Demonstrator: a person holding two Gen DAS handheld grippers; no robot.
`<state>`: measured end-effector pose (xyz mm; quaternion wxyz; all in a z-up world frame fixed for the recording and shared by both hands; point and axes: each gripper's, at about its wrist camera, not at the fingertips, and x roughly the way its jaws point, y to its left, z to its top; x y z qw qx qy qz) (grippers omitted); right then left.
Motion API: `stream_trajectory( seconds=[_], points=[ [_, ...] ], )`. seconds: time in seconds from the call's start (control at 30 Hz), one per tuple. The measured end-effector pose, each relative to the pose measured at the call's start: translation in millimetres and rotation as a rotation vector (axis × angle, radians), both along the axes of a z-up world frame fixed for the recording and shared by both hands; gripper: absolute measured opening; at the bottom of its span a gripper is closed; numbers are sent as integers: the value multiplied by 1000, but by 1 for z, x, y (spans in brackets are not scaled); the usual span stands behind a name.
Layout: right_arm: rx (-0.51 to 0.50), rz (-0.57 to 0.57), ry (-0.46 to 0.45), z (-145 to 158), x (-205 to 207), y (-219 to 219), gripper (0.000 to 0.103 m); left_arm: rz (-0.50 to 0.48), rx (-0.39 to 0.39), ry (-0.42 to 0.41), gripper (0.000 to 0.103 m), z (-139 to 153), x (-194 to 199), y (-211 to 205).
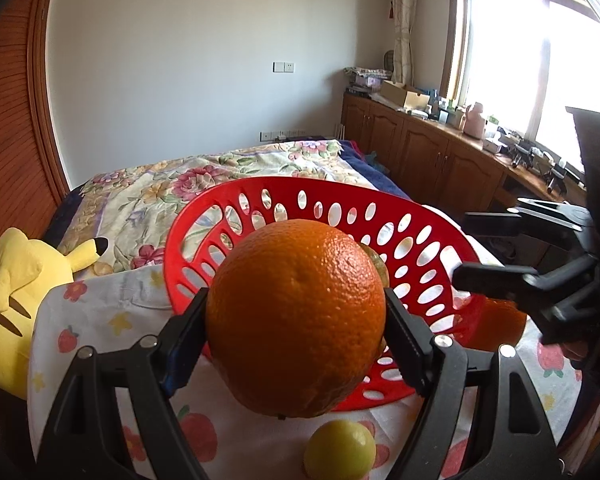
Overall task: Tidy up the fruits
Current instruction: 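Carry orange with left tool while right tool lowers pear into basket, then release orange into basket with left tool and withdraw both tools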
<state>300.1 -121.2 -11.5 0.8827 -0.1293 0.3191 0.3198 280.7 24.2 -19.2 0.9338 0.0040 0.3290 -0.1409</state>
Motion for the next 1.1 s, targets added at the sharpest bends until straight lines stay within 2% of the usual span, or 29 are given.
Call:
stream_trajectory(
  seconds=[0.2, 0.33, 0.8, 1.1],
  points=[
    [-1, 8, -20, 2, -14, -8, 65, 20, 35, 54, 80, -11, 18, -11],
    [8, 15, -33, 5, -21, -12, 65, 27, 52, 117, 81, -17, 28, -18],
    [41, -7, -48, 11, -31, -33, 68, 88, 105, 126, 82, -14, 45, -26],
    [49, -44, -38, 11, -39, -44, 72, 87, 73, 72, 83, -1, 38, -22]
  ],
)
